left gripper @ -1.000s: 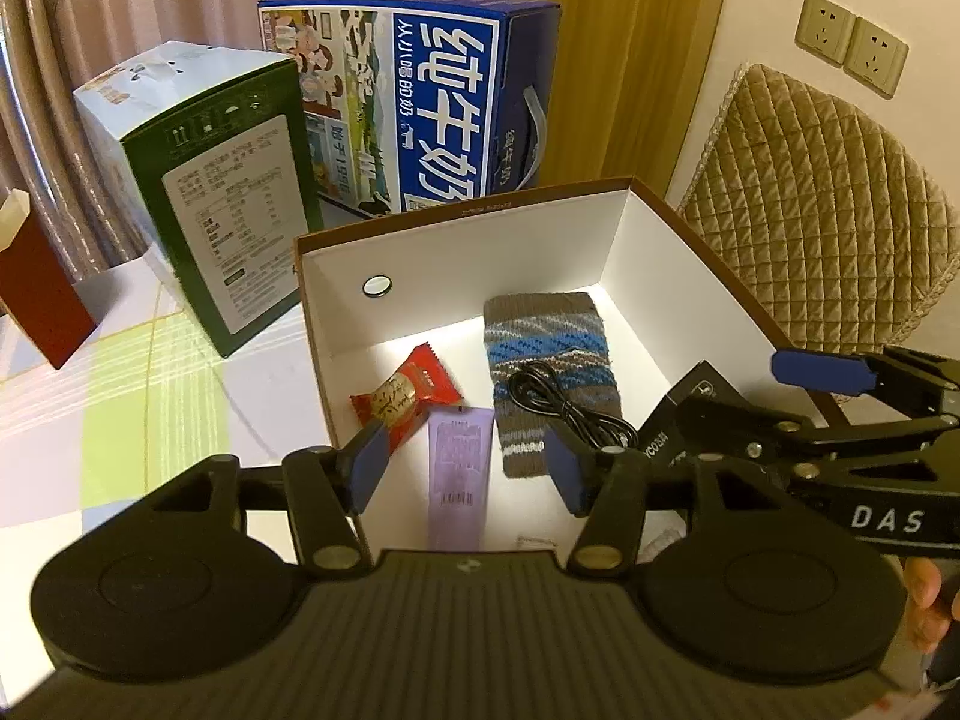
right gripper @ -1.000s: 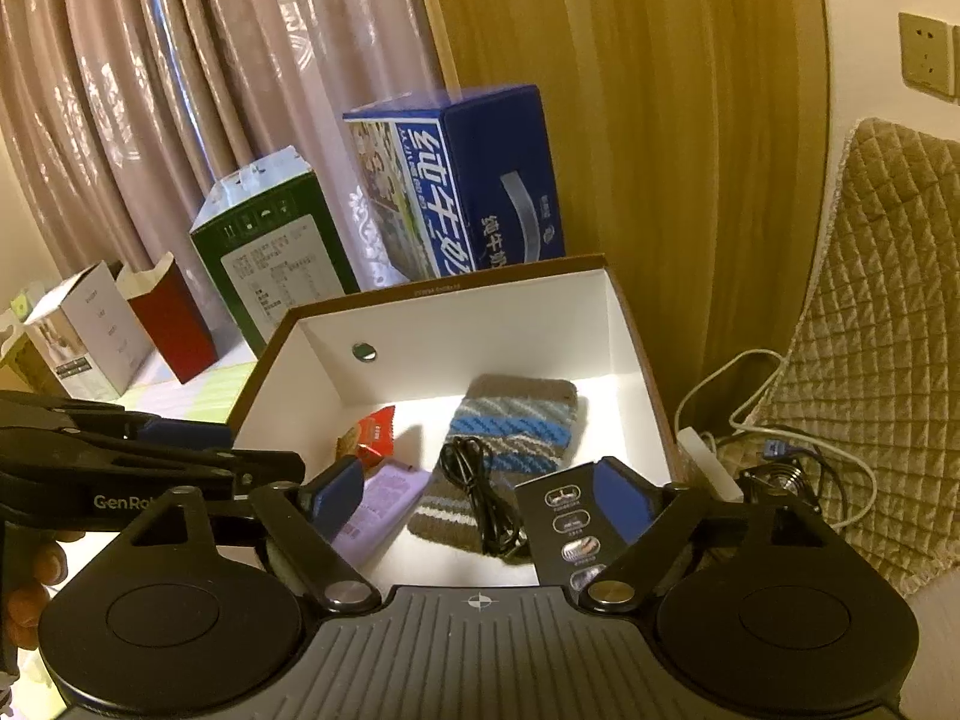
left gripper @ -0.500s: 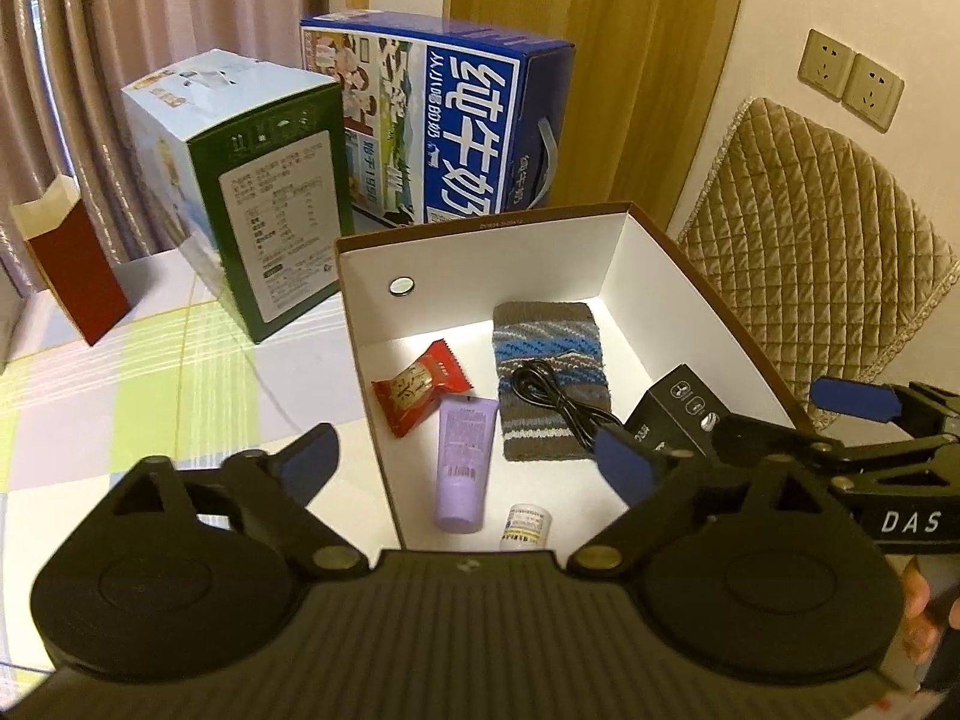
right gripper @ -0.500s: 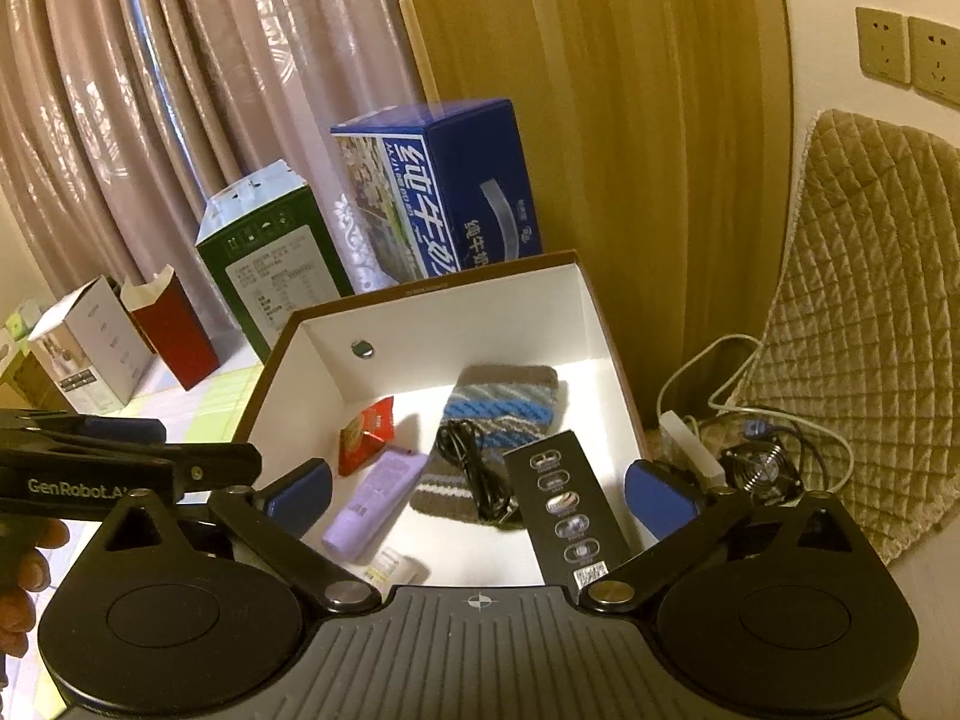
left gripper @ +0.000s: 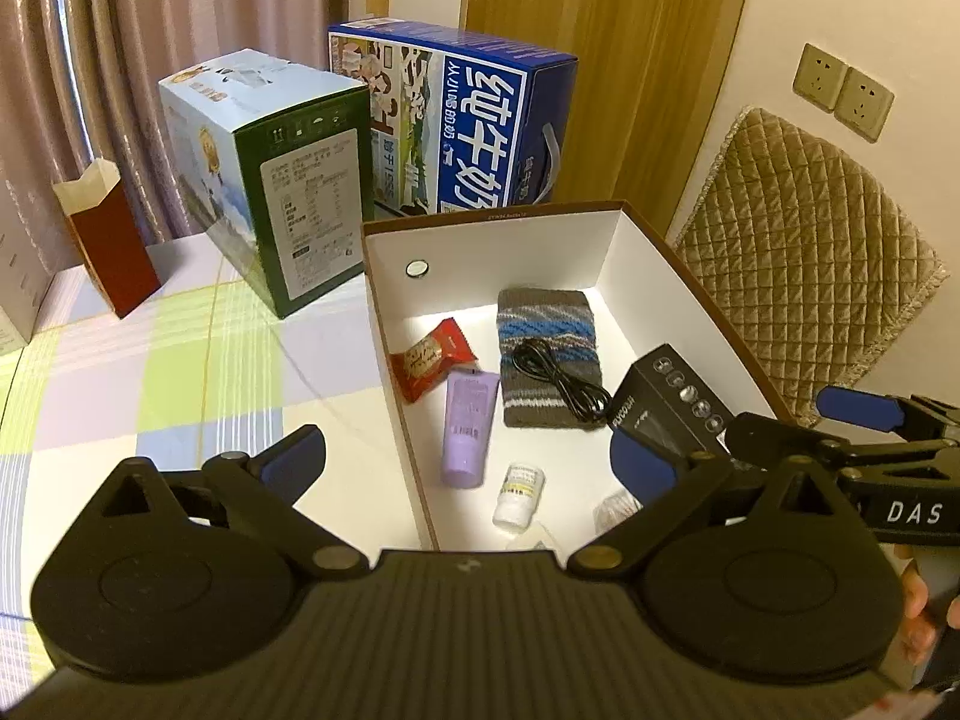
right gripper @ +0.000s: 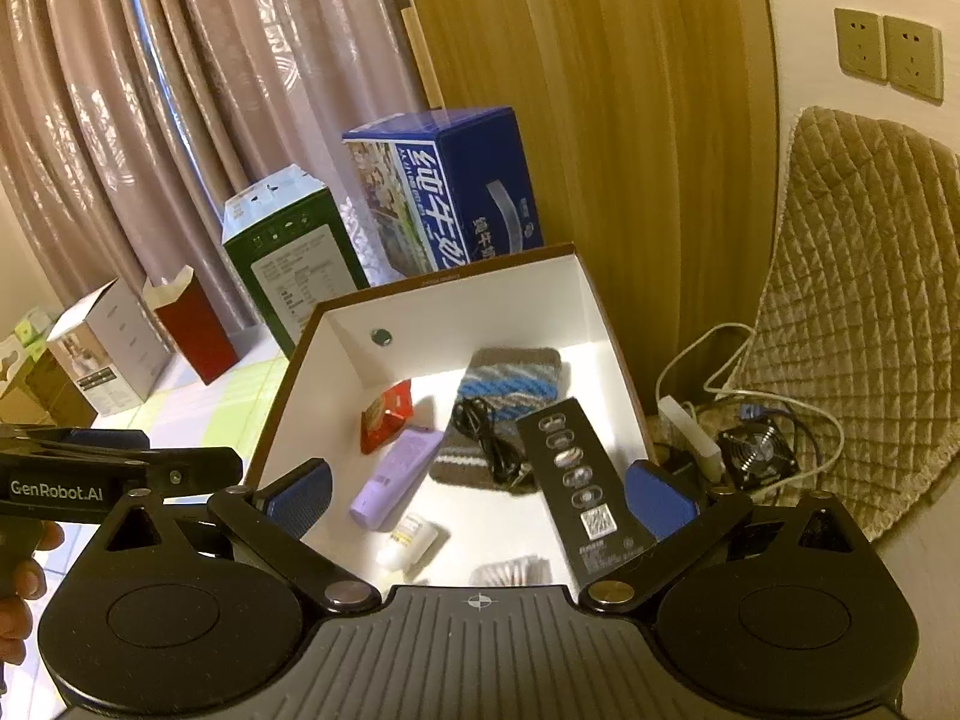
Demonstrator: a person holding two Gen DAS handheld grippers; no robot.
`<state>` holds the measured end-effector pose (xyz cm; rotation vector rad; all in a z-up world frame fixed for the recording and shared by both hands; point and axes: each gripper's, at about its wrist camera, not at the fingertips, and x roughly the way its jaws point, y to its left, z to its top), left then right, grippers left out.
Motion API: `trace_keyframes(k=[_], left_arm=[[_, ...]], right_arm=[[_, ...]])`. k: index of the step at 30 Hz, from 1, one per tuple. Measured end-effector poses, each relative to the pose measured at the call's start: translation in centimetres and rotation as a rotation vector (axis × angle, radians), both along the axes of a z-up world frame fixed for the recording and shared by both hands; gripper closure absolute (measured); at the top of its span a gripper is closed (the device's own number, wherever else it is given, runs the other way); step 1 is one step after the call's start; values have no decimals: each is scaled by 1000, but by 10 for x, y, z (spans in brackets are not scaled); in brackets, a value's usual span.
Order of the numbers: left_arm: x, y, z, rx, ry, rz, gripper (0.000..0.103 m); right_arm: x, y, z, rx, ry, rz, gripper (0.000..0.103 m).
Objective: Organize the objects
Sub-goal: 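Withdraw both tools from the box back over the table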
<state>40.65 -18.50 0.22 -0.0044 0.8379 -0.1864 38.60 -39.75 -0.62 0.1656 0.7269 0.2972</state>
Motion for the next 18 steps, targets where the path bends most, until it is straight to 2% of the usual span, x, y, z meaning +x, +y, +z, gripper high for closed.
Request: trace_keyframes(k=[18], left_arm=[[-69,18,2,-13,33,6,3]], right_arm=[[-71,8,6,1,28,-1,2]])
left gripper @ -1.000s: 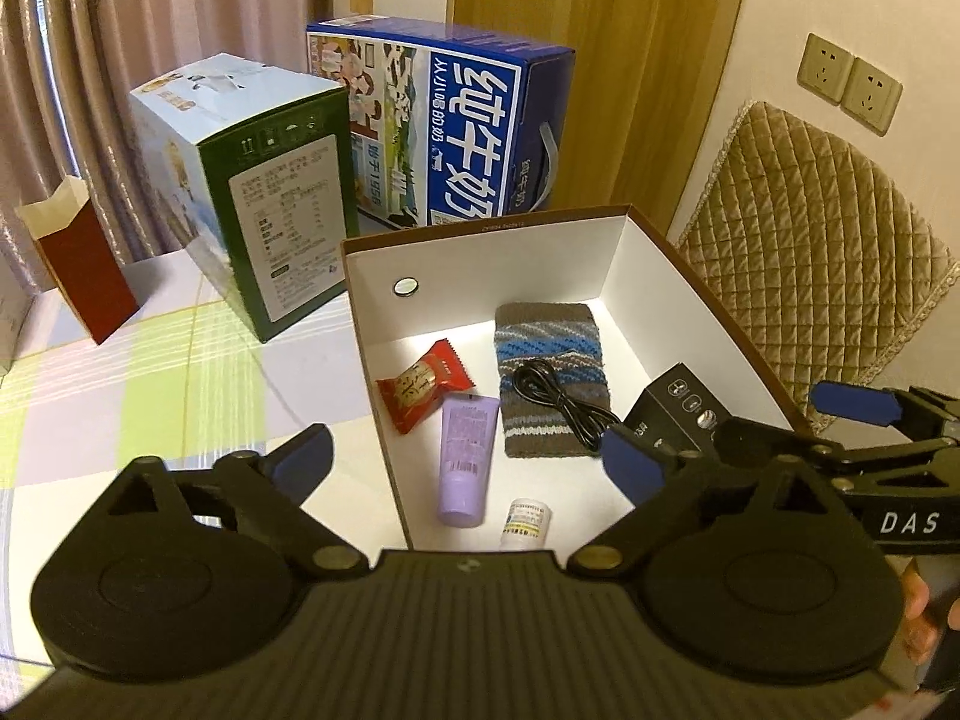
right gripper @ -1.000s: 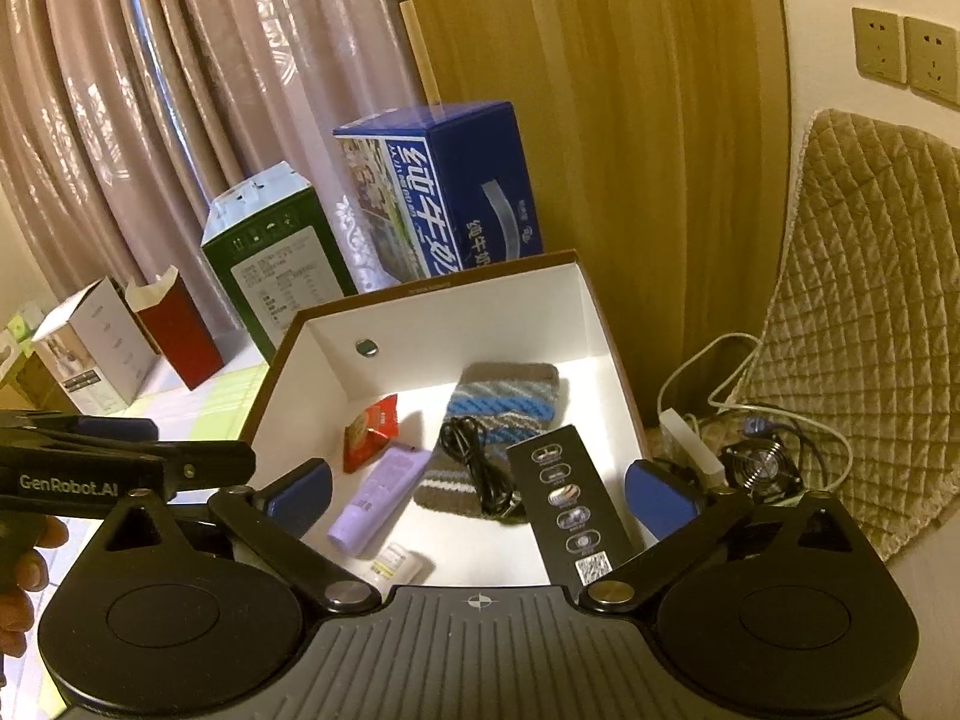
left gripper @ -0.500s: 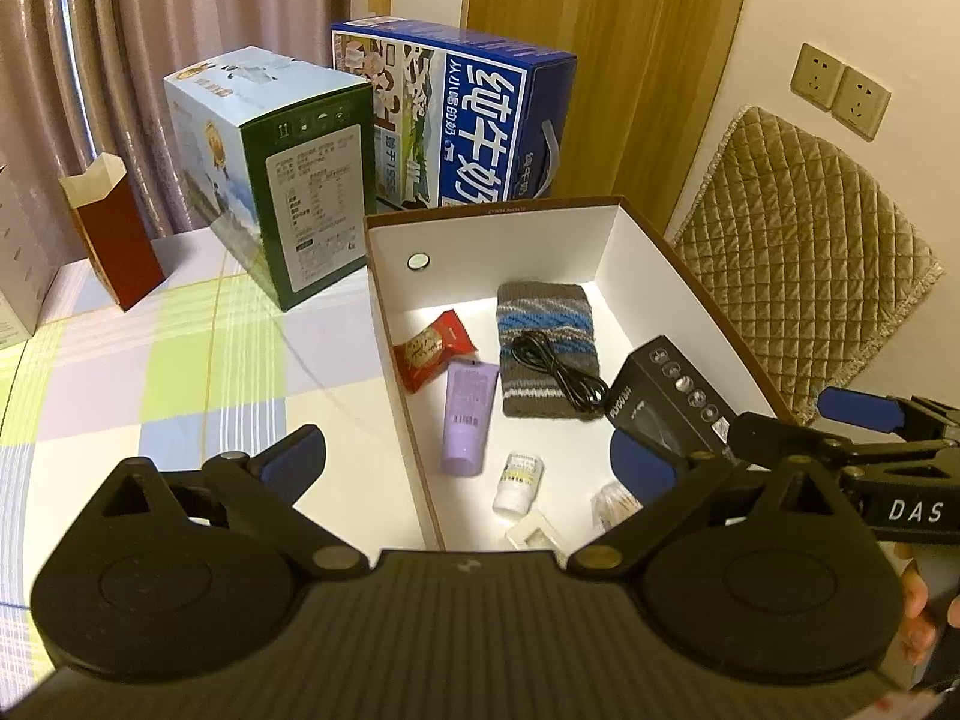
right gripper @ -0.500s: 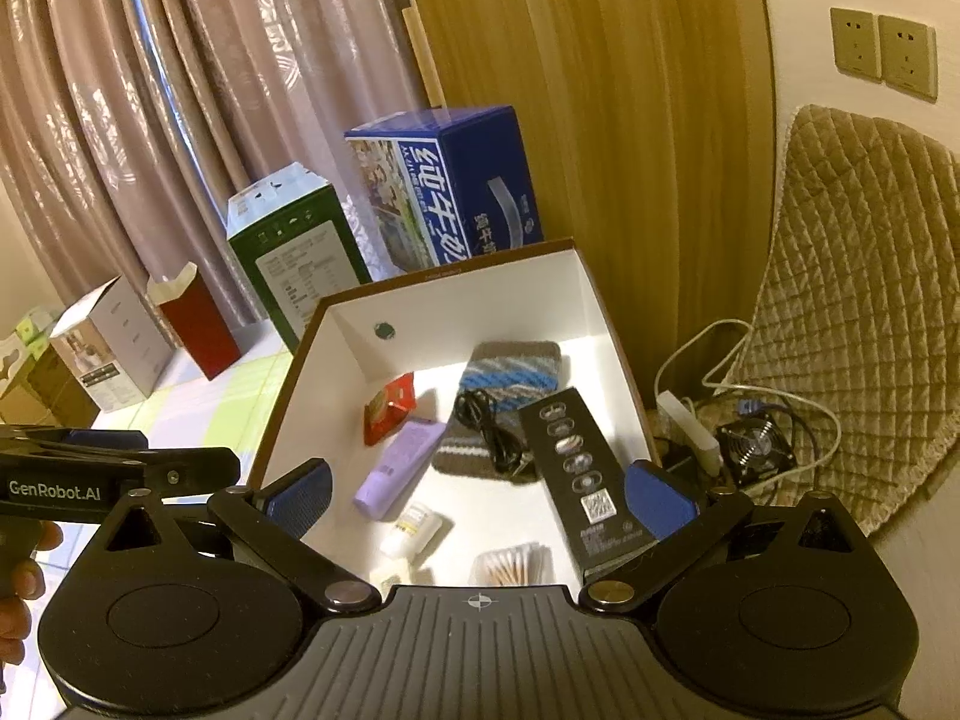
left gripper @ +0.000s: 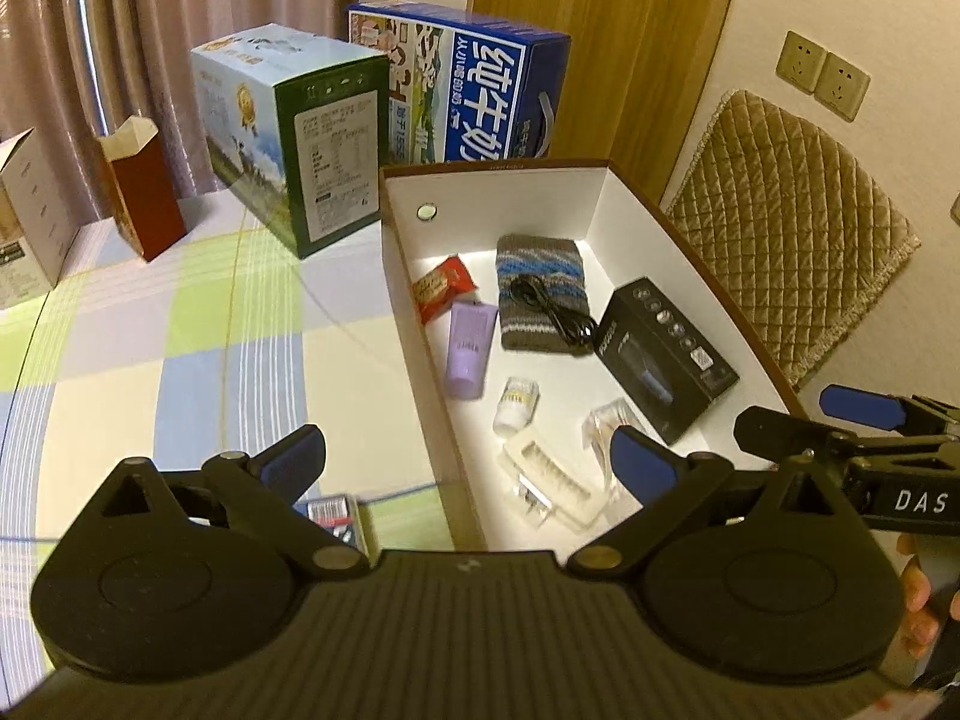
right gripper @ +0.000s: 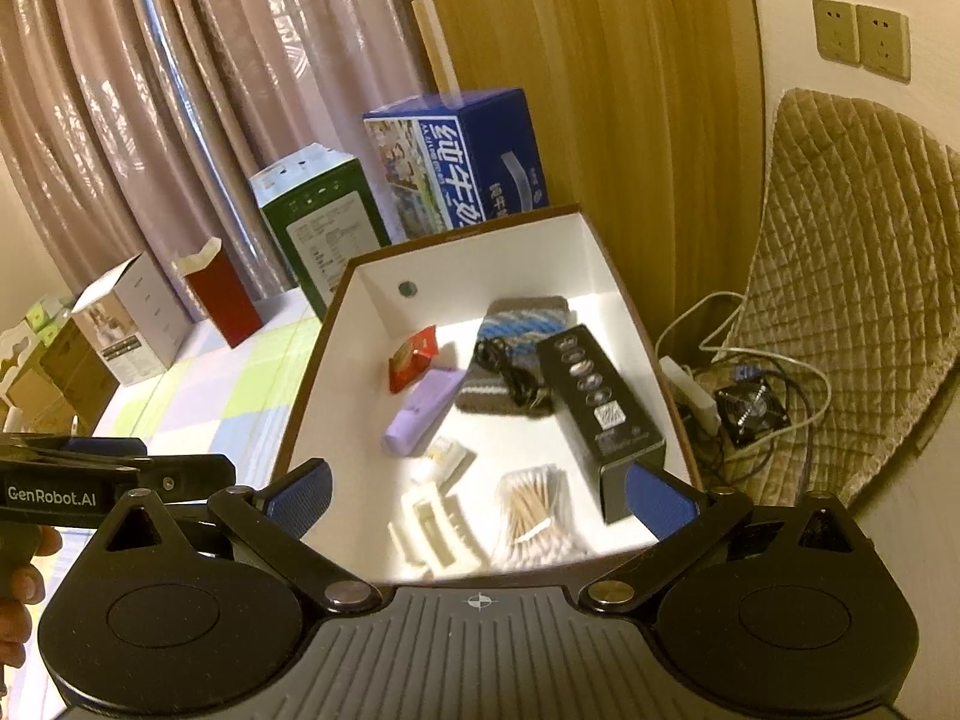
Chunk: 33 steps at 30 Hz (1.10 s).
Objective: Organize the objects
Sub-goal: 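Withdraw both tools from the box back over the table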
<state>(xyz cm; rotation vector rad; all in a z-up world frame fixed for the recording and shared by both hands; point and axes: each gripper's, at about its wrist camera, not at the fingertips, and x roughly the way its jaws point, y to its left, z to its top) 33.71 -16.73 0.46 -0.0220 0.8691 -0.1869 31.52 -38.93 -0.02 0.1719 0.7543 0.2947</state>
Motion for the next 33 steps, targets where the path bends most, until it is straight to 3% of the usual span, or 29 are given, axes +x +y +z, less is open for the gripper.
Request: trace_keyframes(k=[18,33], left_arm=[[-69,32,2,0,14,4,3],[-112,79,-15,-6,68,35,3]], right_arm=[[-61,36,-5,7,38,30,2],[-87,82,-21,3,99,92,2]])
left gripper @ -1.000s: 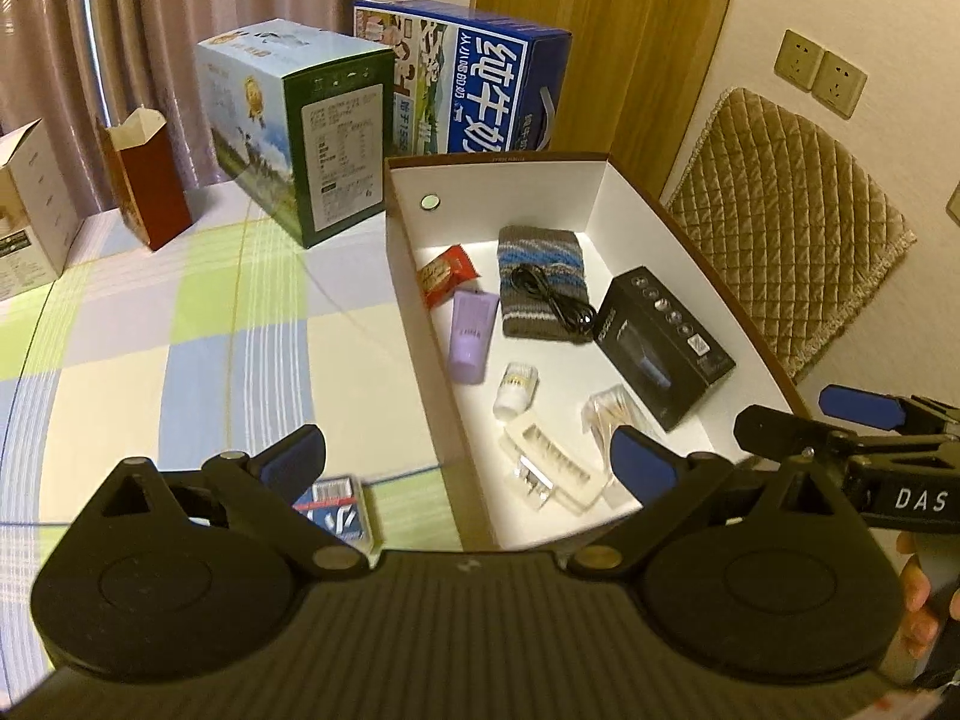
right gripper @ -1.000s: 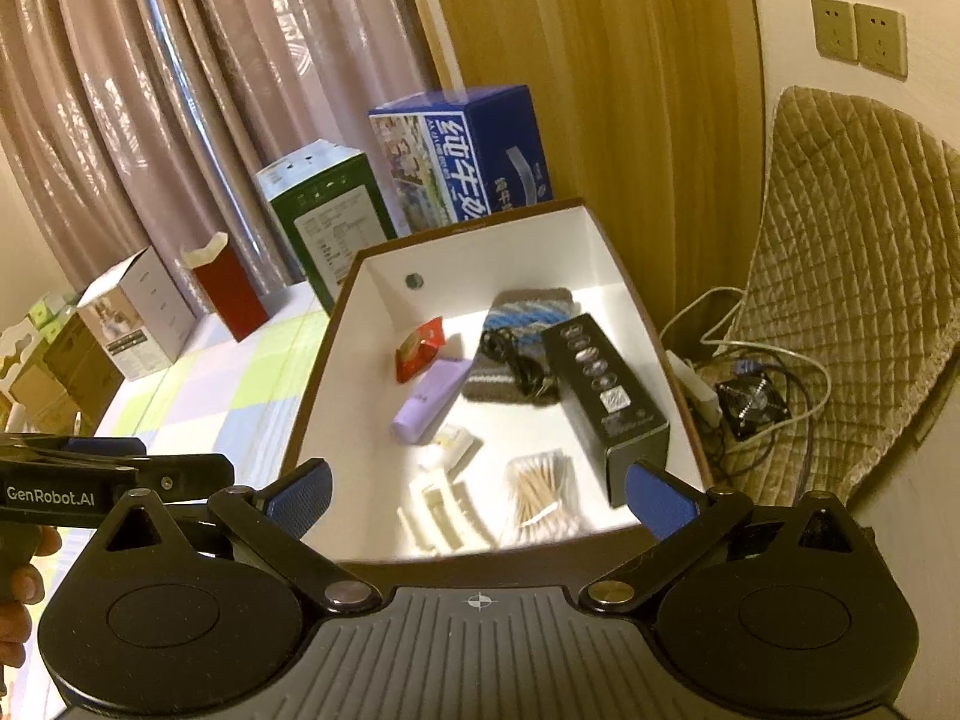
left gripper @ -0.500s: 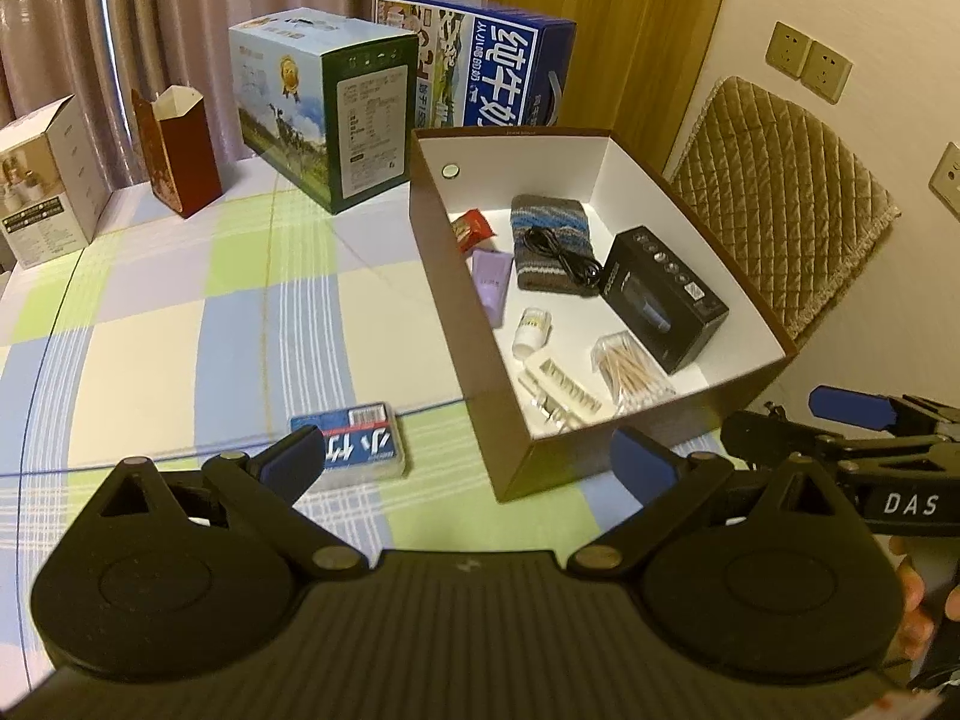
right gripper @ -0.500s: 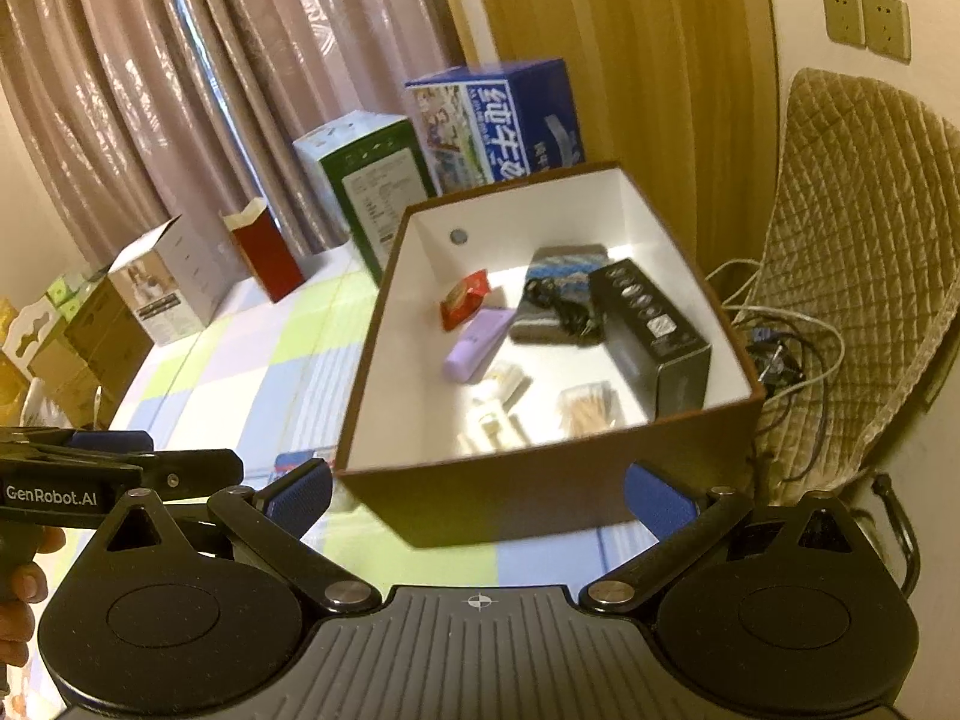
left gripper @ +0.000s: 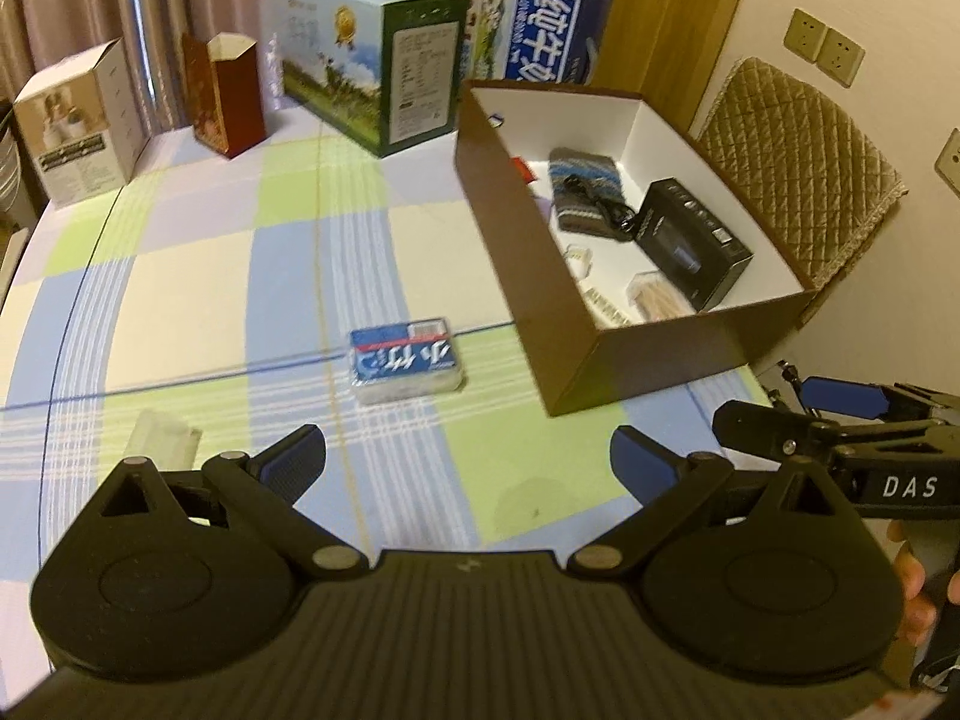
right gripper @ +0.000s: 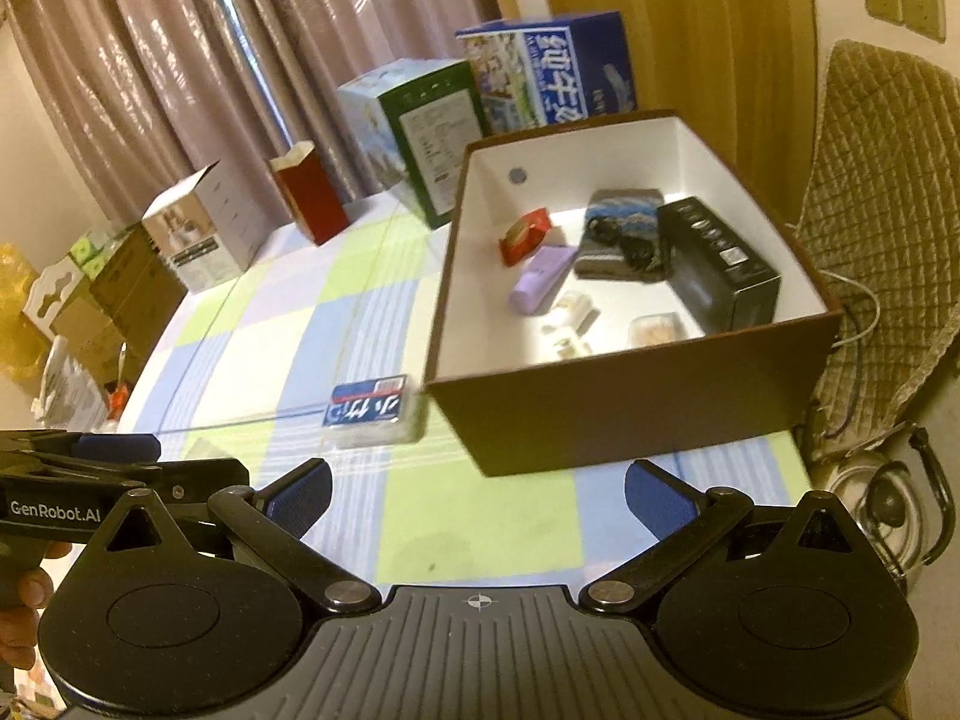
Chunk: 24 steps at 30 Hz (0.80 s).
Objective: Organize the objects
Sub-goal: 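Withdraw both tools from the box back over the table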
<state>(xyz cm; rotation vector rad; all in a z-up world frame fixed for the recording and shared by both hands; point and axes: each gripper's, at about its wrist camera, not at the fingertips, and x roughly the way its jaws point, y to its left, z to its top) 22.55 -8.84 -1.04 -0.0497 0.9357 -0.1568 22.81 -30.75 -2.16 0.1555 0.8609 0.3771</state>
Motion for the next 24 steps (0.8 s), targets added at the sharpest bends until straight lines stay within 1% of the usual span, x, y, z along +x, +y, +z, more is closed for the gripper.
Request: trace_keyframes(k=[8,15,24], left_arm=[[-15,31,-12,-5,34,41,3],[-26,66,-23,-3,70,106,3],[-38,106,-35,3,109,186,3]], right_arm=[[-3,30,-15,-3,49,48,2],[-3,59,-32,-9,99,93,2],[1,91,-48,-23,138,138,2]])
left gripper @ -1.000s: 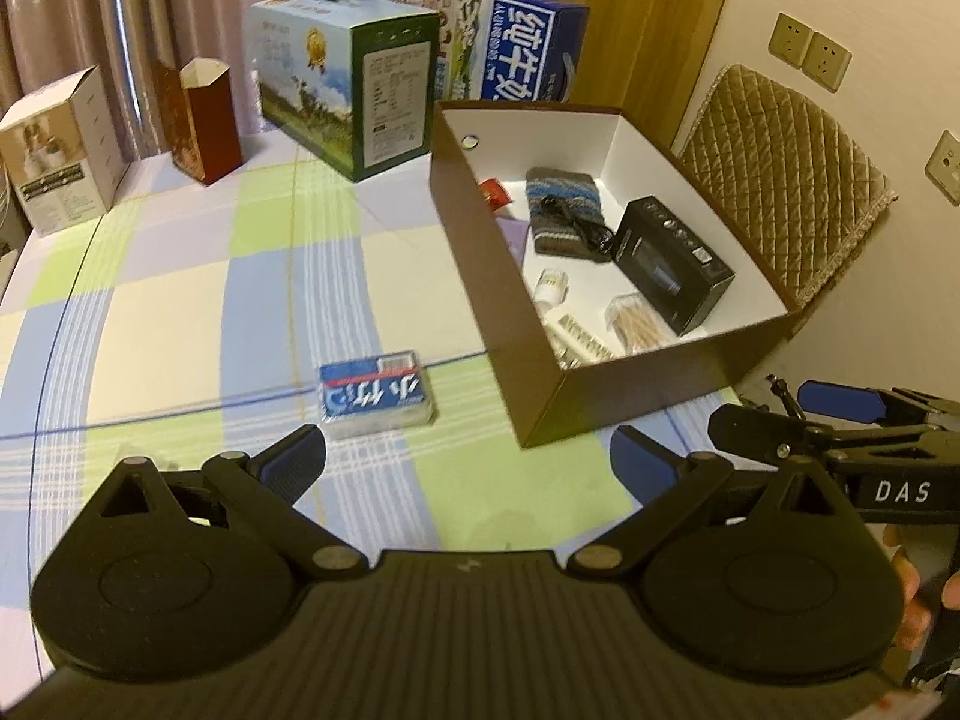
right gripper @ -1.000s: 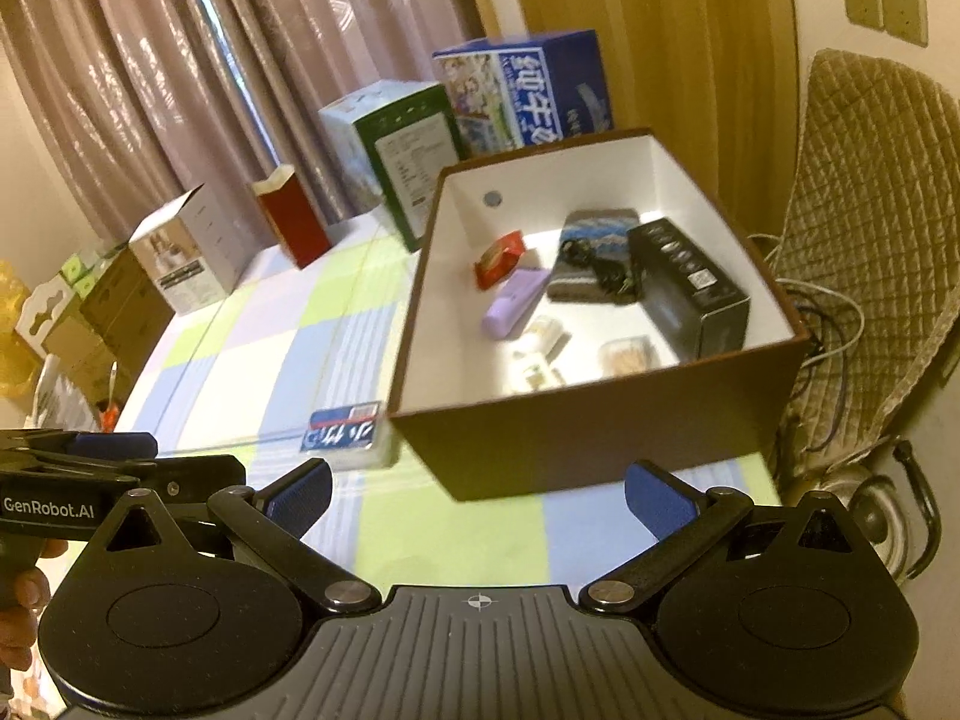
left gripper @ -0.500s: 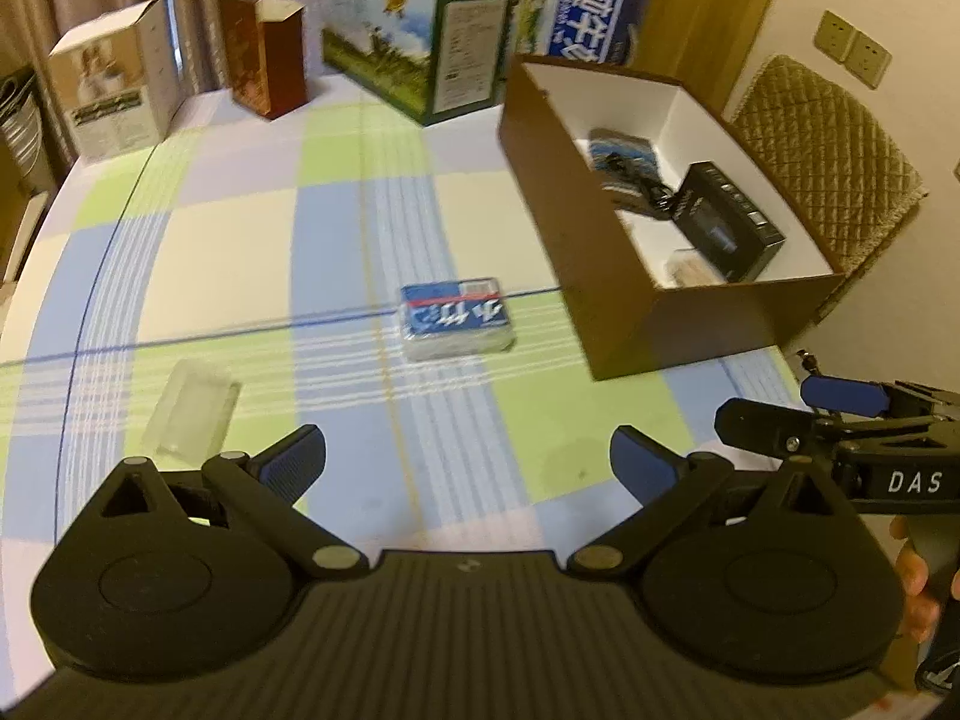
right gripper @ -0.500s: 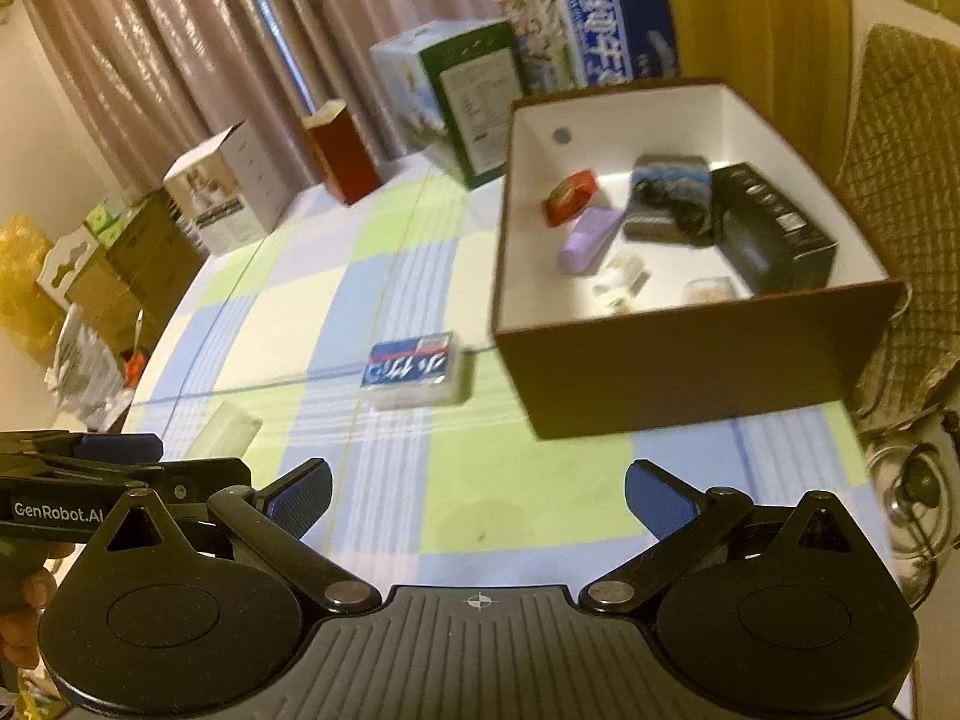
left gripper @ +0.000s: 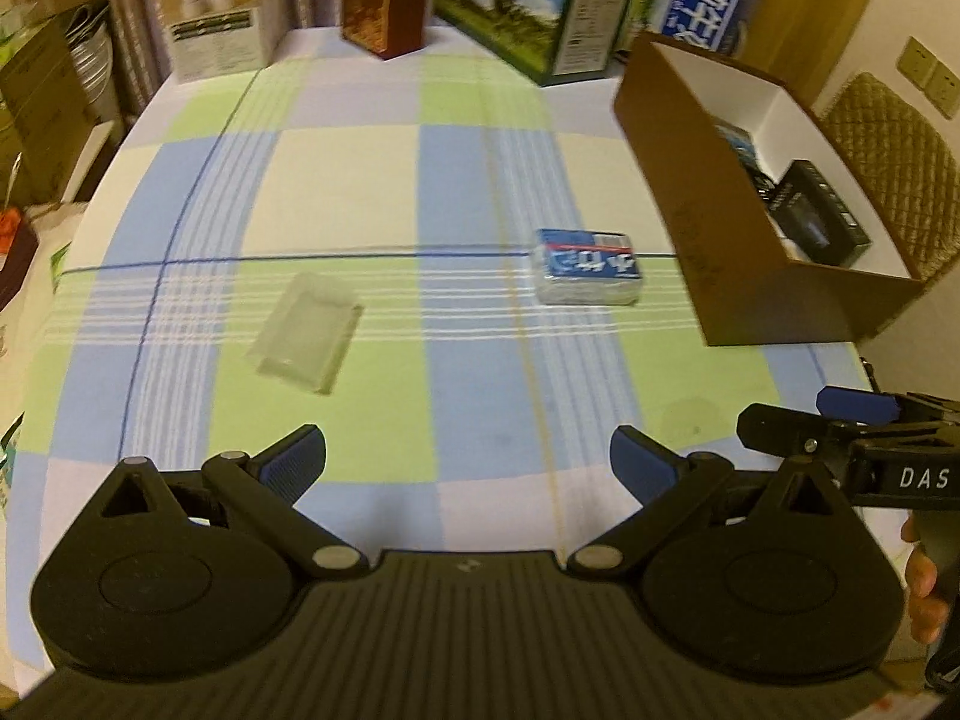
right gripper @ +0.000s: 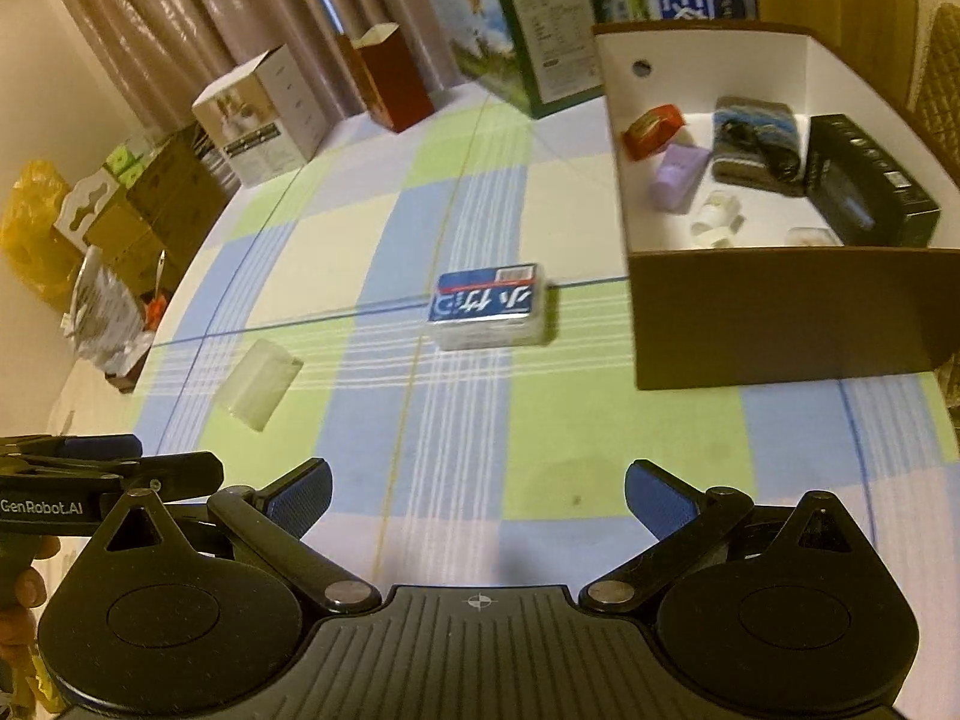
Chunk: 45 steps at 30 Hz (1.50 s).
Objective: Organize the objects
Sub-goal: 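Withdraw both tools from the box back over the table, then grasp the clear plastic cup with the left tool while the right tool grasps the floss pick box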
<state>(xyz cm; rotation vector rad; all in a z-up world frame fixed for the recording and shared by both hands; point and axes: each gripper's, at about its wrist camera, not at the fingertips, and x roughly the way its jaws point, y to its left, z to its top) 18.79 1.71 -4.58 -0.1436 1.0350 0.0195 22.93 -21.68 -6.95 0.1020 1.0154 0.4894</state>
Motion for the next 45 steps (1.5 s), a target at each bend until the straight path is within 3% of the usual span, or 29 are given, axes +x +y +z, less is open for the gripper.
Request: trace_keyframes(k=[26,45], left_arm=[[15,45,-12,24,17,31,3],[66,69,-47,65,24,13,3]], right_arm=[[22,51,-20,-32,18,10,2],[71,82,-49,-107,-101,-43,2]])
